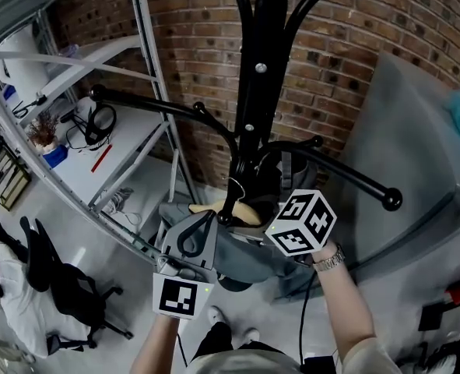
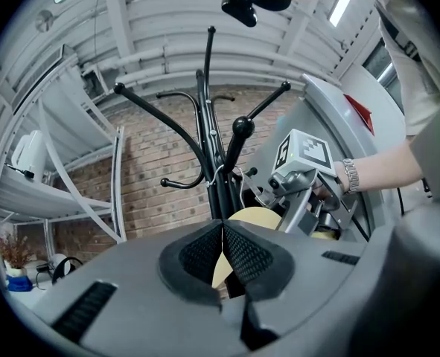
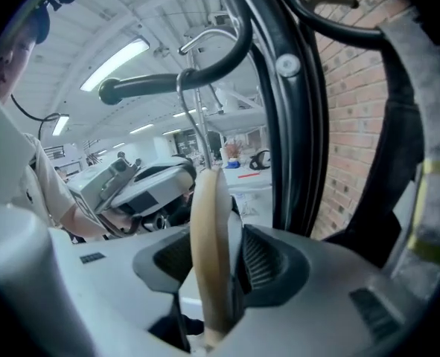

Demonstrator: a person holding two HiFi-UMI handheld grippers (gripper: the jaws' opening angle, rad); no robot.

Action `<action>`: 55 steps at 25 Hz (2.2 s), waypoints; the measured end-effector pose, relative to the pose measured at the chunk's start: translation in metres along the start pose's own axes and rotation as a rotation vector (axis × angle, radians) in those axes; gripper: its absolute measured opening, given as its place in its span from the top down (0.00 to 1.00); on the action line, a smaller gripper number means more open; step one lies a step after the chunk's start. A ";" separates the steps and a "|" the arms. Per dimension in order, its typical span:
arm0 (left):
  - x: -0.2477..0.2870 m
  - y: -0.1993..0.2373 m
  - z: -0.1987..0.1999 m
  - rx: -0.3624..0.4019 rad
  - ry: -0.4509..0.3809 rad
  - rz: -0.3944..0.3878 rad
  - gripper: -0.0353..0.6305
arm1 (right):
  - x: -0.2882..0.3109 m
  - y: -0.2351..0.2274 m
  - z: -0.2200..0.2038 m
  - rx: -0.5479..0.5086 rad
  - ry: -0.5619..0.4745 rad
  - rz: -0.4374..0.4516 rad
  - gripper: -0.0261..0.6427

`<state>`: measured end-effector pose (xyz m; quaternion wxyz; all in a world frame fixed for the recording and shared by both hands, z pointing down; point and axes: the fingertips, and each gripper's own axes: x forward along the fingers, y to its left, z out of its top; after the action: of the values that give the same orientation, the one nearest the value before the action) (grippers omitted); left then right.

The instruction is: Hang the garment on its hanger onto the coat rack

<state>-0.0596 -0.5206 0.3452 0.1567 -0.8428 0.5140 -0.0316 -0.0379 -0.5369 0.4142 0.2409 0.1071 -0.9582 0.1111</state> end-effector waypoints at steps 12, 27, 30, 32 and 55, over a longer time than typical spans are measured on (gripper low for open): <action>-0.010 -0.011 -0.001 -0.002 0.001 0.006 0.94 | -0.059 -0.009 0.030 -0.181 -0.217 -0.442 0.71; -0.074 -0.070 -0.015 -0.148 0.007 0.054 0.94 | -0.116 0.101 -0.020 -0.171 -0.778 -0.566 0.86; -0.086 -0.086 -0.026 -0.157 0.032 0.055 0.94 | -0.108 0.110 -0.041 -0.111 -0.746 -0.562 0.91; -0.094 -0.100 -0.030 -0.155 0.038 0.049 0.94 | -0.106 0.117 -0.053 -0.062 -0.740 -0.548 0.92; -0.115 -0.138 -0.033 -0.223 0.086 -0.017 0.94 | -0.101 0.150 -0.088 -0.027 -0.684 -0.393 0.93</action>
<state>-0.0022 -0.3693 0.4304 0.0396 -0.8571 0.5135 -0.0119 0.0487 -0.3557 0.4161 -0.0742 0.3163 -0.9457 0.0082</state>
